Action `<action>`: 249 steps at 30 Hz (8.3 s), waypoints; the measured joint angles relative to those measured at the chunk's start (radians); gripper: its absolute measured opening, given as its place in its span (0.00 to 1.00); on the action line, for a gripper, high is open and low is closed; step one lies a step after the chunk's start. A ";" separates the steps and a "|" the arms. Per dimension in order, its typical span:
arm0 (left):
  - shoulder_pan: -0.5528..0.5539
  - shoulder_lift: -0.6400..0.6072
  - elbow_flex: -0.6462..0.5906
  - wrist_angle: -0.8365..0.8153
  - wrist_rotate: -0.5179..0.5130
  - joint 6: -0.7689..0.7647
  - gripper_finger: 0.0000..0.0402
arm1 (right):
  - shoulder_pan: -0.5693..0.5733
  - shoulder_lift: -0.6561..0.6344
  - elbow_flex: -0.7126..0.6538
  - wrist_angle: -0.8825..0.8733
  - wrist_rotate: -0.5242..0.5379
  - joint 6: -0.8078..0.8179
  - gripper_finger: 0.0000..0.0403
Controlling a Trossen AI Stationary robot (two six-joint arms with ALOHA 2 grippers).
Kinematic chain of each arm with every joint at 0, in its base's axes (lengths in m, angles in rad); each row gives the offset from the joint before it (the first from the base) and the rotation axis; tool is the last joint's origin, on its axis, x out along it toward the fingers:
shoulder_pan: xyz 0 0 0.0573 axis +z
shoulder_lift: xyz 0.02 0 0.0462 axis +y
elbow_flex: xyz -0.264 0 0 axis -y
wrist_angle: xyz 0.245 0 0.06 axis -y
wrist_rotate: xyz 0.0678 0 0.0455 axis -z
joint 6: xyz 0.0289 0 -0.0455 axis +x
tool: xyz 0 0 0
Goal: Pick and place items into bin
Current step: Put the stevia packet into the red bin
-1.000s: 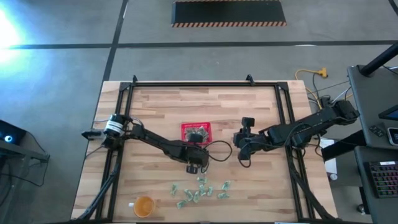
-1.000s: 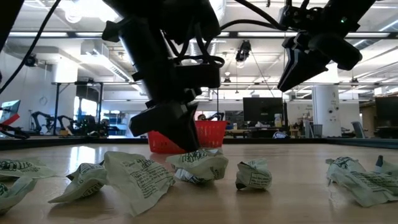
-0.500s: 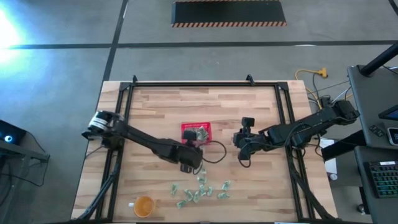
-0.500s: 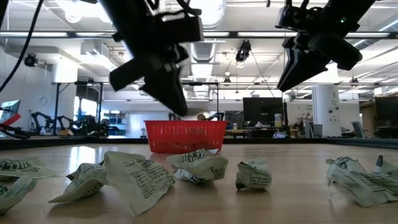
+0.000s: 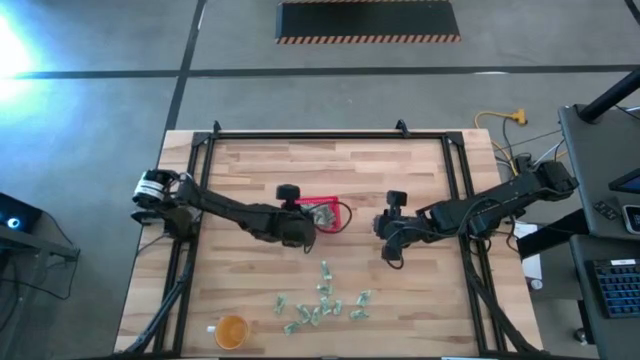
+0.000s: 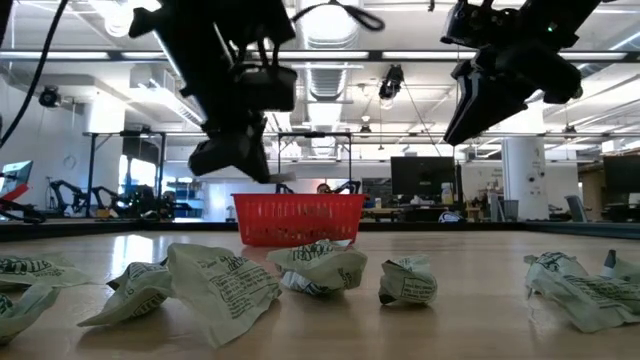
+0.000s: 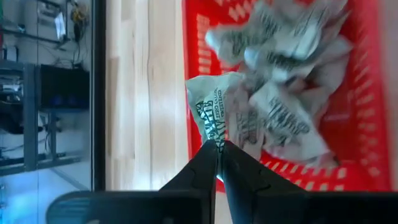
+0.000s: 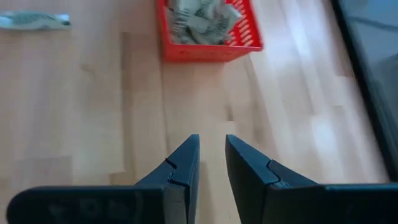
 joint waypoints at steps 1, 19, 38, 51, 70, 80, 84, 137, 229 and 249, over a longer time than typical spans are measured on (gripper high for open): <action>0.006 0.000 -0.006 -0.002 0.002 0.001 0.01 | 0.000 0.001 0.000 0.009 -0.023 0.003 0.17; 0.005 -0.007 -0.008 0.002 0.071 0.045 0.42 | 0.087 0.108 -0.047 0.375 -0.558 0.044 0.17; -0.054 -0.125 -0.015 0.011 0.187 -0.034 0.44 | 0.169 0.351 -0.041 0.474 -0.557 0.158 0.32; -0.054 -0.128 -0.017 0.013 0.184 -0.034 0.44 | 0.195 0.396 -0.037 0.536 -0.557 0.174 0.38; -0.054 -0.128 -0.019 0.011 0.184 -0.034 0.44 | 0.208 0.462 -0.032 0.568 -0.538 0.229 0.33; -0.055 -0.128 -0.019 -0.004 0.185 -0.044 0.44 | 0.207 0.400 -0.033 0.522 -0.488 0.138 0.16; -0.058 -0.128 -0.019 -0.016 0.185 -0.062 0.44 | 0.207 0.392 -0.033 0.497 -0.436 0.096 0.10; -0.353 -0.132 -0.034 -0.043 0.456 -0.274 0.44 | -0.272 0.302 0.034 0.721 -0.228 -0.498 0.32; -0.407 0.023 -0.208 0.492 0.616 0.053 0.44 | -0.255 0.267 0.032 0.579 -0.400 -0.441 0.21; -0.407 0.061 -0.204 0.502 0.635 0.046 0.06 | -0.255 0.267 0.032 0.580 -0.400 -0.422 0.19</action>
